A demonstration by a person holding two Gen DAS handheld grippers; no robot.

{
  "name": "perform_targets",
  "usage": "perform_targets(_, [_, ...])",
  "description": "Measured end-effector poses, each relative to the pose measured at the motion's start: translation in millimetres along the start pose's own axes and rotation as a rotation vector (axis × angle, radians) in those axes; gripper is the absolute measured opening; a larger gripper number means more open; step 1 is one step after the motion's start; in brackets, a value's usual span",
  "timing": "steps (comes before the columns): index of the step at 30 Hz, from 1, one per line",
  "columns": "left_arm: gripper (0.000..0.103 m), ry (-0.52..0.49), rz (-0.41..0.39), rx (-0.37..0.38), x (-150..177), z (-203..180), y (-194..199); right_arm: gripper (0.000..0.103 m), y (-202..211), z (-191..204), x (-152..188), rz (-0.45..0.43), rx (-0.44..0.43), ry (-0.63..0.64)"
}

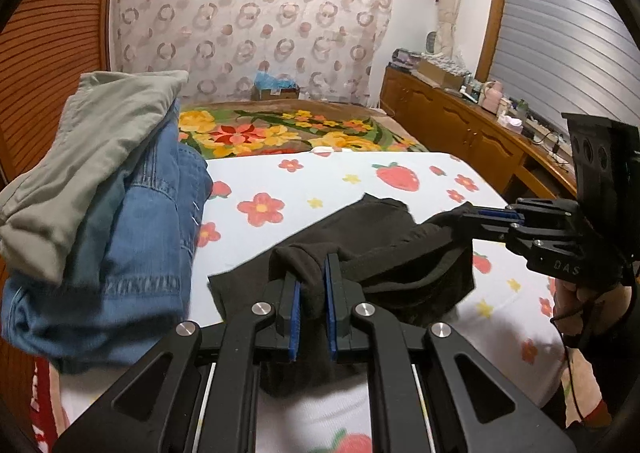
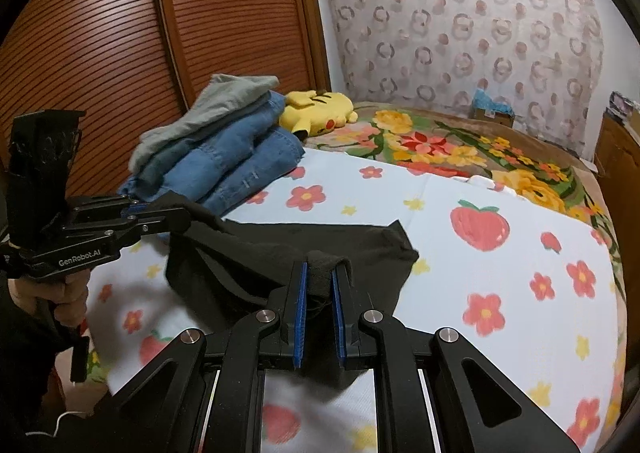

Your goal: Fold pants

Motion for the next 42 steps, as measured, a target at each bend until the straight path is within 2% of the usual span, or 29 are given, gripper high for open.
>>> perform_targets(7, [0.011,0.026,0.035,-0.026,-10,15,-28,0.012,-38,-18,-24,0.037,-0.019,0.004])
perform_targets(17, [0.013,0.038,0.068,-0.041,-14,23,-39,0.012,-72,-30,-32,0.075,-0.039,-0.003])
perform_targets(18, [0.014,0.043,0.070,-0.043,-14,23,-39,0.012,-73,-31,-33,0.074,-0.041,-0.008])
perform_targets(20, [0.019,0.047,0.073,-0.048,-15,24,-39,0.019,-70,-32,-33,0.075,-0.043,-0.010])
perform_targets(24, [0.045,0.037,0.053,-0.067,-16,23,-32,0.025,-60,-33,-35,0.056,-0.008,-0.006])
perform_targets(27, [0.052,0.040,0.045,-0.064,-16,23,-30,0.027,-51,-33,-34,0.044,0.011,0.004])
perform_targets(28, [0.060,0.040,0.046,-0.064,-16,24,-30,0.028,-49,-33,-33,0.043,0.015,0.006])
perform_targets(30, [0.067,0.041,0.045,-0.061,-15,24,-29,0.030,-46,-32,-29,0.044,0.024,0.008])
perform_targets(35, [0.067,0.038,0.061,-0.058,-6,22,-31,0.035,-51,-28,-22,0.077,0.015,0.020])
perform_targets(42, [0.067,0.038,0.091,-0.060,4,23,-38,0.036,-69,-26,-23,0.134,-0.008,0.051])
Point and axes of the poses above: each gripper's, at about its wrist camera, not at the fingertips, and y roughly against the way its jaws point, z to its left, x to its underside, the point moved 4 cm from there along -y, roughly the way its jaws point, and after that the axes turned 5 degrees about z, right-handed, at the moved point
